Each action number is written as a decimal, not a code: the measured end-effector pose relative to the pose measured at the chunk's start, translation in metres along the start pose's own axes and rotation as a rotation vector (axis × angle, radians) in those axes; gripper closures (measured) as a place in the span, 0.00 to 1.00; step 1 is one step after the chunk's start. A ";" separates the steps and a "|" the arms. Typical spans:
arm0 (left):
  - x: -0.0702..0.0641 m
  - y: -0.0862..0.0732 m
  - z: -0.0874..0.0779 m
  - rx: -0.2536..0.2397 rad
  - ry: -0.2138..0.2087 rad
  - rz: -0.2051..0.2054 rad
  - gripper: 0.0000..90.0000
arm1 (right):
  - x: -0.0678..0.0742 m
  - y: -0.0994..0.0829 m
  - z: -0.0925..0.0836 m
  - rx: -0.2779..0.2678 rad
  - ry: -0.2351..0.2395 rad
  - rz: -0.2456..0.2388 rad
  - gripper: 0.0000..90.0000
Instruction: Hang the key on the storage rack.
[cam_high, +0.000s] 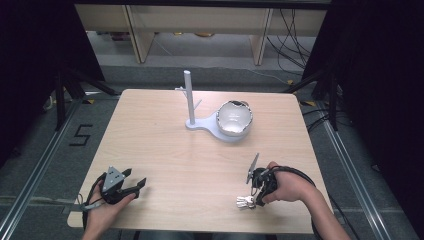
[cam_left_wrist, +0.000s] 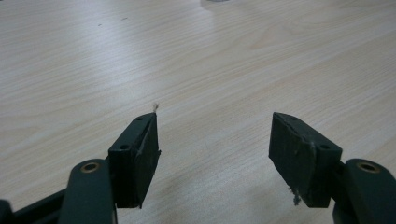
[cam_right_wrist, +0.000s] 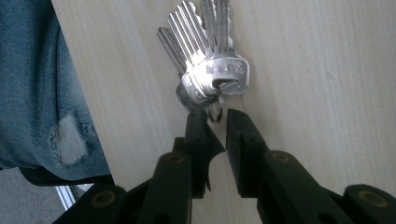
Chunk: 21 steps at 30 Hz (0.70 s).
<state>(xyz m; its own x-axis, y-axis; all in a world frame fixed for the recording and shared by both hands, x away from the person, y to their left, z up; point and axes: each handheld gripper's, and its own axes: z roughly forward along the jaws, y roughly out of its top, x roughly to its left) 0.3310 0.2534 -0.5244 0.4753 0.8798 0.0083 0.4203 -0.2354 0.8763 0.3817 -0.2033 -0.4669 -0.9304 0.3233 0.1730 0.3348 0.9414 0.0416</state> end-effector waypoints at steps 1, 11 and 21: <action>0.000 0.000 0.000 0.001 -0.002 0.008 0.36 | 0.000 0.001 0.001 0.001 -0.001 -0.008 0.90; -0.002 0.000 0.000 0.013 0.004 0.012 0.36 | 0.000 0.004 0.000 0.013 0.005 0.006 0.99; -0.002 0.000 0.000 0.016 0.003 0.014 0.36 | 0.000 0.006 -0.006 0.010 0.020 0.020 0.99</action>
<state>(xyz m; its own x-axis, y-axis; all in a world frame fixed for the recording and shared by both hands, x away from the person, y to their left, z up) 0.3301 0.2517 -0.5242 0.4789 0.8776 0.0216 0.4260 -0.2538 0.8684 0.3841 -0.1983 -0.4605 -0.9204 0.3397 0.1935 0.3513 0.9358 0.0279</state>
